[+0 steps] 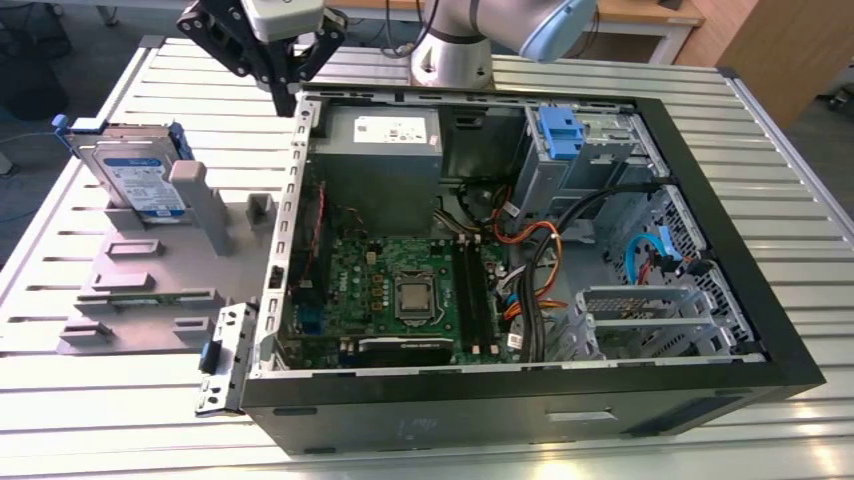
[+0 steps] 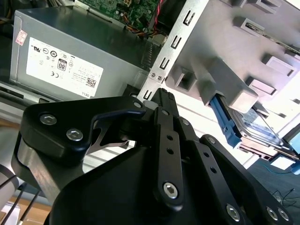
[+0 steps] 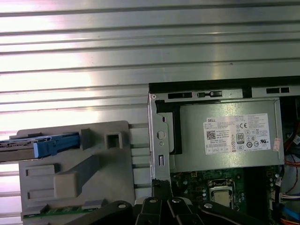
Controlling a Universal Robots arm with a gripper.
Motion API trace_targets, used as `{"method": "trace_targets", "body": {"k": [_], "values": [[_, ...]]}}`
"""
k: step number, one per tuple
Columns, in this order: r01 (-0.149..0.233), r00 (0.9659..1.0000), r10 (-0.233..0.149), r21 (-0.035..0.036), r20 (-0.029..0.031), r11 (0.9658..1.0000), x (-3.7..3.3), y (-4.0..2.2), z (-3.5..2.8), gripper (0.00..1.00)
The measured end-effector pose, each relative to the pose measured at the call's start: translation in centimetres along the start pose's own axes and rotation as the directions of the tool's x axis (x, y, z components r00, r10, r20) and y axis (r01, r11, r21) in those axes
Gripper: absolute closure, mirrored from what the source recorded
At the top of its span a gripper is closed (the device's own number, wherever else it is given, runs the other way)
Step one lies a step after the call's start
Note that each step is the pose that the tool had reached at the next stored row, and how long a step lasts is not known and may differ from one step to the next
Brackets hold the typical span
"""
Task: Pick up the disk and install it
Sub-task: 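Reach for the disk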
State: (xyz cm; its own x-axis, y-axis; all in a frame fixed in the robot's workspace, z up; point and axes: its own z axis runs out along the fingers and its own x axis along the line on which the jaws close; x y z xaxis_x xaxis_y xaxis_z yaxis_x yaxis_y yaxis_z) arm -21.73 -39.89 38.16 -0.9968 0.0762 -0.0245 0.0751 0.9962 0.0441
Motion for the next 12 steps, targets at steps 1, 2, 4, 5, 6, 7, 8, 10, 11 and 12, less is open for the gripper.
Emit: {"method": "trace_targets", "body": {"k": [1,2,4,5,6,7,8,10,11,12], "values": [[0.0,1.0,0.0,0.0,0.0,1.0,0.03,0.0,0.0,0.89],[0.0,1.0,0.0,0.0001,0.0,1.0,0.07,-0.01,0.0,0.89],[0.0,1.0,0.0,0.0,0.0,1.0,0.13,-0.01,0.0,0.89],[0.0,1.0,0.0,0.0,0.0,1.0,0.16,-0.01,0.01,0.89],[0.0,1.0,0.0,0.0001,0.0,1.0,0.19,-0.01,0.01,0.89],[0.0,1.0,0.0,0.0001,0.0,1.0,0.21,-0.02,0.01,0.89],[0.0,1.0,0.0,0.0001,-0.0001,1.0,0.24,-0.02,0.01,0.89],[0.0,1.0,0.0,0.0,0.0,1.0,0.31,-0.02,0.01,0.89],[0.0,1.0,0.0,0.0,0.0,1.0,0.33,-0.03,0.02,0.89],[0.0,1.0,0.0,0.0001,-0.0001,1.0,0.37,-0.03,0.01,0.89]]}}
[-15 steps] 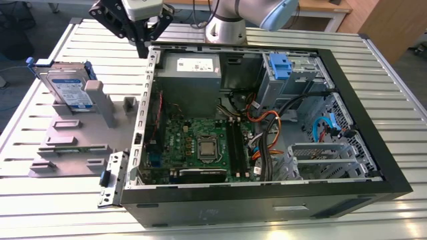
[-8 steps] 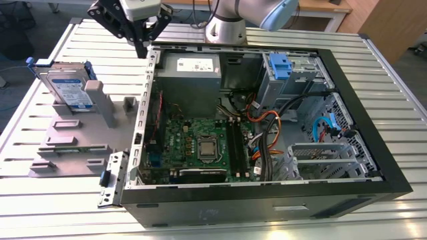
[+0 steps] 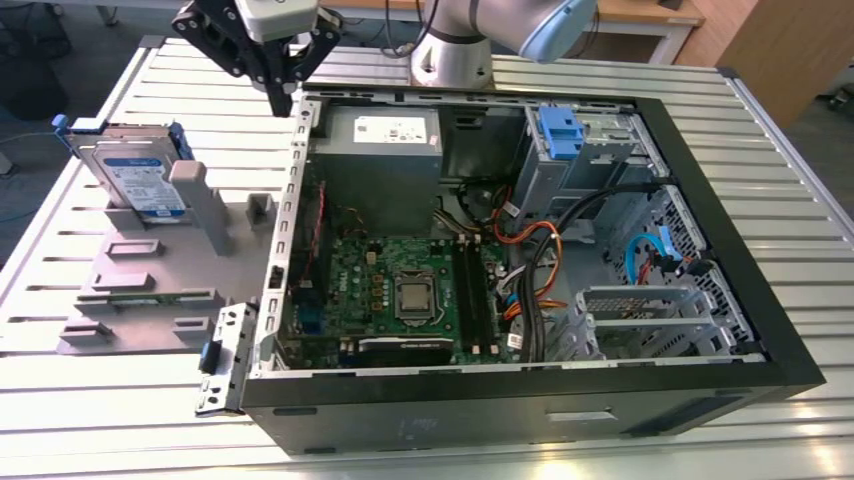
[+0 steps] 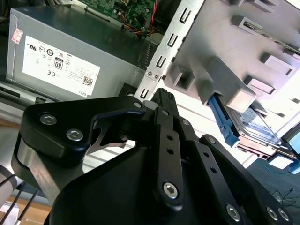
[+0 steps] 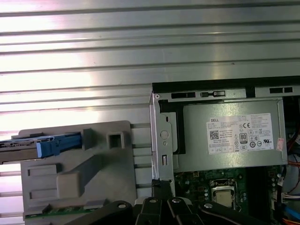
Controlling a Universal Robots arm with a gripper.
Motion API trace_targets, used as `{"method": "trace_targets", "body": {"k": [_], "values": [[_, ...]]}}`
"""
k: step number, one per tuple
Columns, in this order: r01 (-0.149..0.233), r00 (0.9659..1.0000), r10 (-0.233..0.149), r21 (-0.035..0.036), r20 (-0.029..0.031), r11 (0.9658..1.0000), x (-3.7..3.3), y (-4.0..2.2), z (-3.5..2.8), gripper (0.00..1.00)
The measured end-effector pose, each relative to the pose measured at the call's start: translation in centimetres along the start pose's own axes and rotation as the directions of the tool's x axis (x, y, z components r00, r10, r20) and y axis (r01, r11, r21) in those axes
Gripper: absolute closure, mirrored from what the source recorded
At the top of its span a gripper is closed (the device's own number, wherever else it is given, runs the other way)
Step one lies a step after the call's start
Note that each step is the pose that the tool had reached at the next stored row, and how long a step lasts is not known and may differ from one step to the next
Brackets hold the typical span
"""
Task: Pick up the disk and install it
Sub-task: 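Reach for the disk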
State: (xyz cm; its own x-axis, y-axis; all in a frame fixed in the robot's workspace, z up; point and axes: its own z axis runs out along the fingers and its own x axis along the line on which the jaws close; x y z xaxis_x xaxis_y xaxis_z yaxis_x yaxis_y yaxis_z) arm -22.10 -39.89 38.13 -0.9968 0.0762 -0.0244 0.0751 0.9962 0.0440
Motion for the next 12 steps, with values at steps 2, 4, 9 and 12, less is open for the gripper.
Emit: {"method": "trace_targets", "body": {"k": [2,4,9,12], "values": [[0.0,1.0,0.0,-0.0001,0.0001,1.0,0.06,0.0,0.01,0.89],[0.0,1.0,0.0,-0.0001,0.0,1.0,0.12,-0.01,0.01,0.89],[0.0,1.0,0.0,-0.0001,0.0,1.0,0.28,-0.02,0.02,0.89],[0.0,1.0,0.0,-0.0001,0.0,1.0,0.38,-0.03,0.02,0.89]]}}
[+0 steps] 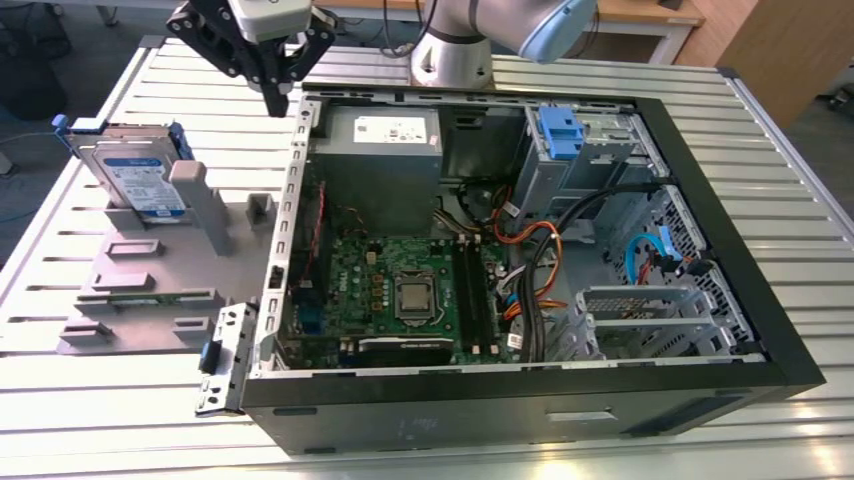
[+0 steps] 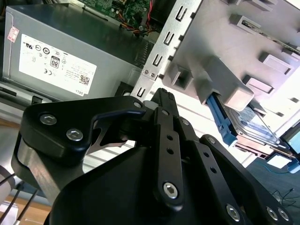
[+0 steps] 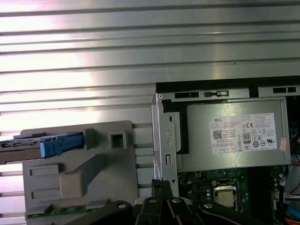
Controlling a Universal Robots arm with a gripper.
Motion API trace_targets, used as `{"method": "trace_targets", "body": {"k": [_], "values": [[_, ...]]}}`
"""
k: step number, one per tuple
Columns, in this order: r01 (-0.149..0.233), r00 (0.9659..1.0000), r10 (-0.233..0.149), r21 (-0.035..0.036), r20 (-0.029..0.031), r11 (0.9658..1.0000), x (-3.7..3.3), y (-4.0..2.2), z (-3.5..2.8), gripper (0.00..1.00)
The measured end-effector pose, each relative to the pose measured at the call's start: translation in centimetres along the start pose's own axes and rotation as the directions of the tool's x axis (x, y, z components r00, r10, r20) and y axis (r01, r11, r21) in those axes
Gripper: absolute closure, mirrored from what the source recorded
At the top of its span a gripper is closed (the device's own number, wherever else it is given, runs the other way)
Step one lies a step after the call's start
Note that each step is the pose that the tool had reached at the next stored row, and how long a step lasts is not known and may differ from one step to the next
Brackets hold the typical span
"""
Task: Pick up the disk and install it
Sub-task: 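Reach for the disk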
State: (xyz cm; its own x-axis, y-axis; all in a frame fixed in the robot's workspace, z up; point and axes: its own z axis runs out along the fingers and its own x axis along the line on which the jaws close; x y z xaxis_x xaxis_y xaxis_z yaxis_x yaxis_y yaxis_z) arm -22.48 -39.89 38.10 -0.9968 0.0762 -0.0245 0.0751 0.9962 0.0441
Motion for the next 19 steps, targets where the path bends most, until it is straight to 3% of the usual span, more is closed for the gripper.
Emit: {"method": "trace_targets", "body": {"k": [19], "values": [[0.0,1.0,0.0,0.0,0.0,1.0,0.59,-0.05,0.05,0.89]]}}
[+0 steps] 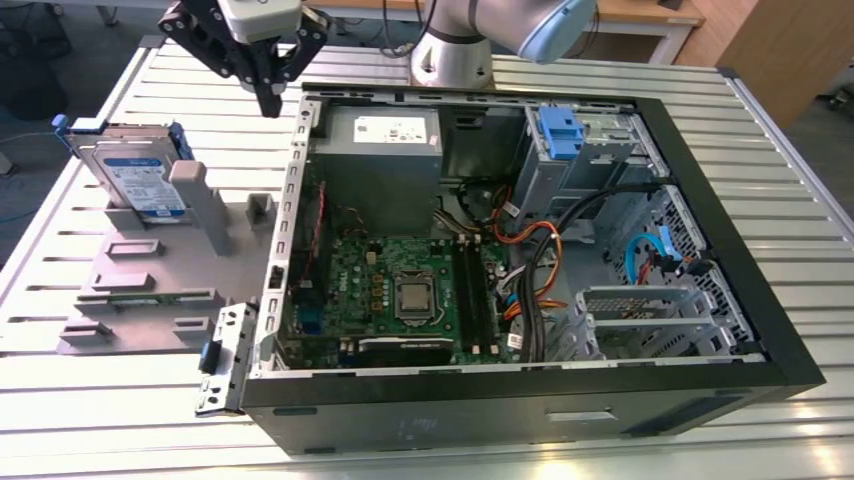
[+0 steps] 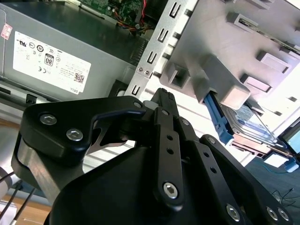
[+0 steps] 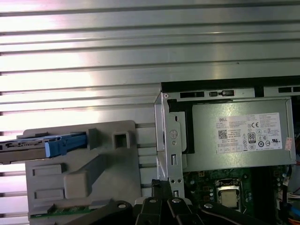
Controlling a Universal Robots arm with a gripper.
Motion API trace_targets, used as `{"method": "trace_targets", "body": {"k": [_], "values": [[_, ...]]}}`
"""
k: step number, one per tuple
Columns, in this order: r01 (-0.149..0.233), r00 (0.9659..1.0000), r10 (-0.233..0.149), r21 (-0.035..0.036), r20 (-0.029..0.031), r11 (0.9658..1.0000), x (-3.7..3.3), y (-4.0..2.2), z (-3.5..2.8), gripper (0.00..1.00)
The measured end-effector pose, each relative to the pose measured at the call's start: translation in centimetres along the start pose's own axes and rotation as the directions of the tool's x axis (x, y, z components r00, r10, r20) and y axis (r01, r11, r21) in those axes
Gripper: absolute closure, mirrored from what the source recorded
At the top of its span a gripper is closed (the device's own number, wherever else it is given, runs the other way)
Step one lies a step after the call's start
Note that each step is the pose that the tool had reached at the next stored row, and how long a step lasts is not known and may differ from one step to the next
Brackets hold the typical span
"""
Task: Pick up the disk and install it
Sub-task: 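Reach for the disk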
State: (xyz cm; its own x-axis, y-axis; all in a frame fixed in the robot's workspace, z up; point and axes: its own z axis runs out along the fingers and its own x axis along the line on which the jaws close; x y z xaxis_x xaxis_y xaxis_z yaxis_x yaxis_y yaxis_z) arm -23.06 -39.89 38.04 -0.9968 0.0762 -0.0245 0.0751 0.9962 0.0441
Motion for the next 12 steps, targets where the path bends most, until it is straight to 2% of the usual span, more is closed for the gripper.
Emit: {"method": "trace_targets", "body": {"k": [12], "values": [[0.0,1.0,0.0,0.0001,-0.0001,1.0,0.33,-0.03,0.02,0.89]]}}
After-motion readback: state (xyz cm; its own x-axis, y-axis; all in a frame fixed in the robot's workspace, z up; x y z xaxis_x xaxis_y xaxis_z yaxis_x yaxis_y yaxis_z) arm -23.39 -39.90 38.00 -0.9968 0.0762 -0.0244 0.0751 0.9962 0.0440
